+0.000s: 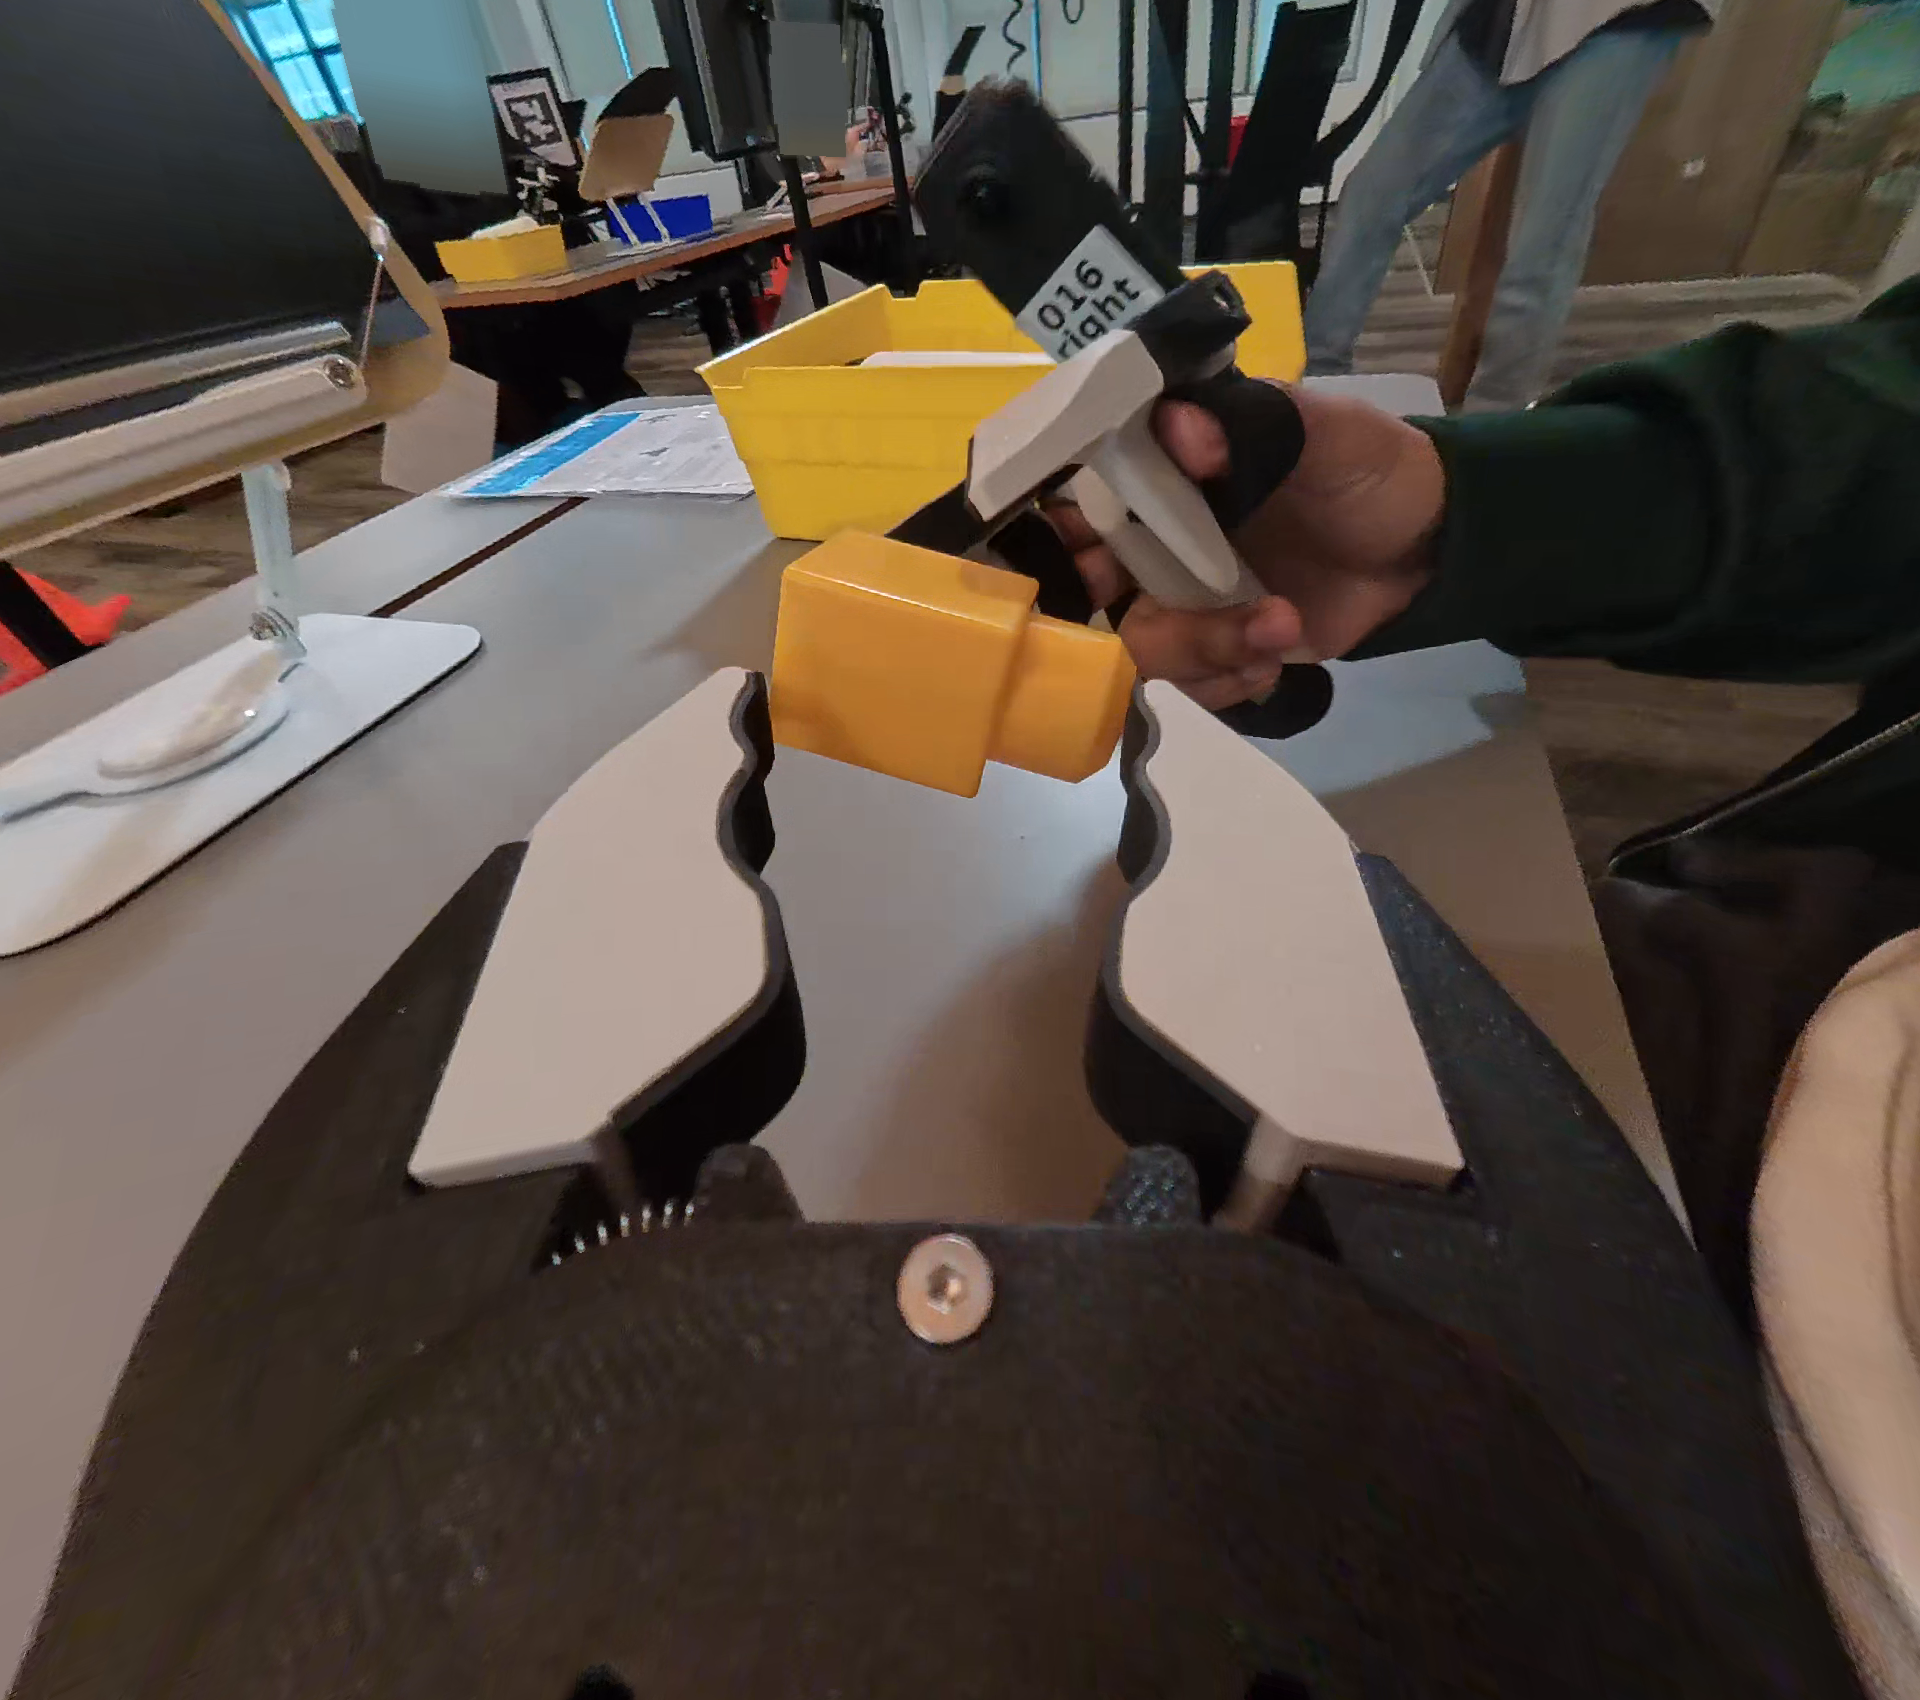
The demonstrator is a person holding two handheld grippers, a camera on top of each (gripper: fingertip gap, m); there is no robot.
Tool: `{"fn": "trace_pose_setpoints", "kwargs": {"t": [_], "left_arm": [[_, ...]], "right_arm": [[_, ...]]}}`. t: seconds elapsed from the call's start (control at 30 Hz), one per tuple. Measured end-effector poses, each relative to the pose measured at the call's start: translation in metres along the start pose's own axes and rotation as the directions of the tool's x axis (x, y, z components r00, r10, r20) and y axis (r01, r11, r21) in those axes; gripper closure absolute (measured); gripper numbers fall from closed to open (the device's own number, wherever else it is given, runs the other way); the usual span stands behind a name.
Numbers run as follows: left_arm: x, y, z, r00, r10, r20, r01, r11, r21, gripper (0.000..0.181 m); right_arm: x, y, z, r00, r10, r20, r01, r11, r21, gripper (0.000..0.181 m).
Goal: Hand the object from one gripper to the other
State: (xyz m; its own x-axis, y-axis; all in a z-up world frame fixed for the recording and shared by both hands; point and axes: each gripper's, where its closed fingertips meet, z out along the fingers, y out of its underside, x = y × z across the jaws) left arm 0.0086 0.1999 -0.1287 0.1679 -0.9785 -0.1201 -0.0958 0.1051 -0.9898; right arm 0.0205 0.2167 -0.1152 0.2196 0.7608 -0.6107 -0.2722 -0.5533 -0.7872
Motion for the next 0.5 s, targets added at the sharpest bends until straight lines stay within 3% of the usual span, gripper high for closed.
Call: {"fn": "trace_pose_setpoints", "kwargs": {"t": [0.1,0.2,0.33,0.5], "left_arm": [[0.001,-0.002,-0.001,0.999,0.043,0.01,-0.043,0.999,0.008,0.115],[0.003,-0.006,-0.002,0.996,0.086,0.011,-0.086,0.996,0.023,0.115],[0.01,-0.005,0.001,0.992,0.124,-0.006,-0.124,0.992,0.018,0.115],[0.016,-0.004,0.003,0.991,0.129,-0.027,-0.128,0.992,0.014,0.115]], "right_arm": [[0.0,0.004,0.002,0.968,0.235,0.094,-0.235,0.972,-0.013,0.126],[-0.005,0.01,0.004,0.881,0.429,0.201,-0.426,0.903,-0.061,0.122],[-0.016,0.022,0.011,0.85,0.475,0.228,-0.451,0.879,-0.154,0.124],[-0.023,0.021,0.013,0.845,0.467,0.258,-0.44,0.884,-0.16,0.145]]}}
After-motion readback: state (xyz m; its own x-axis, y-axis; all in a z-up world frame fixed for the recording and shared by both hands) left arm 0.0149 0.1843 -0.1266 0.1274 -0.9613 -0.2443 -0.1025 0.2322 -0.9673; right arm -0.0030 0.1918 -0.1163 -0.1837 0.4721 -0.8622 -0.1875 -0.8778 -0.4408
